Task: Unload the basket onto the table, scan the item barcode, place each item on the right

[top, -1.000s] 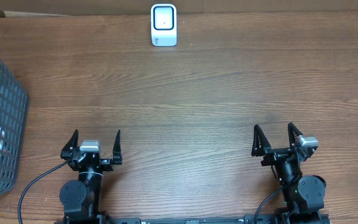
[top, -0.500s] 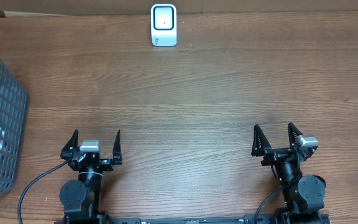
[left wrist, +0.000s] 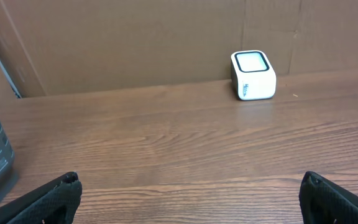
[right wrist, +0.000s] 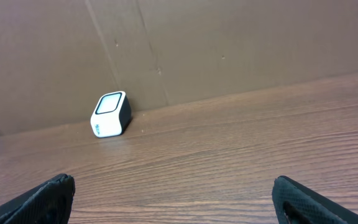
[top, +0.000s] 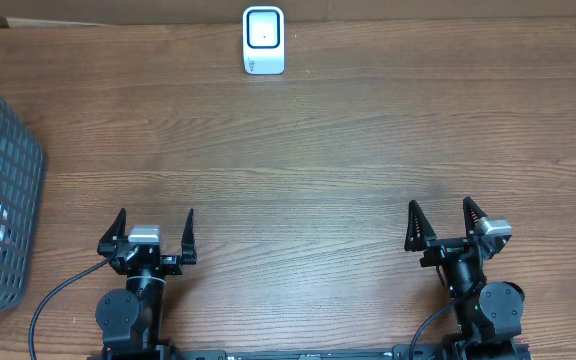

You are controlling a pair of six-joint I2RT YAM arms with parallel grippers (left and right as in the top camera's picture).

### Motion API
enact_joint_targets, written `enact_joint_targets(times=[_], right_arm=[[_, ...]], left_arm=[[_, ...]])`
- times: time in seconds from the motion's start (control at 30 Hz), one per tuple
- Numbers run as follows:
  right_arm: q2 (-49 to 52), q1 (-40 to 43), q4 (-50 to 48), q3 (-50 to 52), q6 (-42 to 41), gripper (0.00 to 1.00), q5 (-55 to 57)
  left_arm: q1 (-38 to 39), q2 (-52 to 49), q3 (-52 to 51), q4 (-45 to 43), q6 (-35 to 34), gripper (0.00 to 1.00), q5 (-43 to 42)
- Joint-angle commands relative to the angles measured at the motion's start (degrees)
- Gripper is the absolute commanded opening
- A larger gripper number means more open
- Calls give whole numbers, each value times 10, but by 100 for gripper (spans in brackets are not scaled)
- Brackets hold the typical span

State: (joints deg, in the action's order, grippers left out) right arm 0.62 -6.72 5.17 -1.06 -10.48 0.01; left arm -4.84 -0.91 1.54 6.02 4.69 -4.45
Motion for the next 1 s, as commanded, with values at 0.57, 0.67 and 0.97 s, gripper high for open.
enact_joint_targets(times=[0.57, 0.67, 0.97], right_arm=[[-5, 3, -4, 6, 1, 100, -1], [-5, 3, -4, 6, 1, 100, -1], [-5, 3, -4, 6, 1, 100, -1]], left_arm=[[3, 7, -4, -4, -6, 99, -15], [3, 7, -4, -4, -6, 100, -13], [3, 7, -4, -3, -6, 100, -9]])
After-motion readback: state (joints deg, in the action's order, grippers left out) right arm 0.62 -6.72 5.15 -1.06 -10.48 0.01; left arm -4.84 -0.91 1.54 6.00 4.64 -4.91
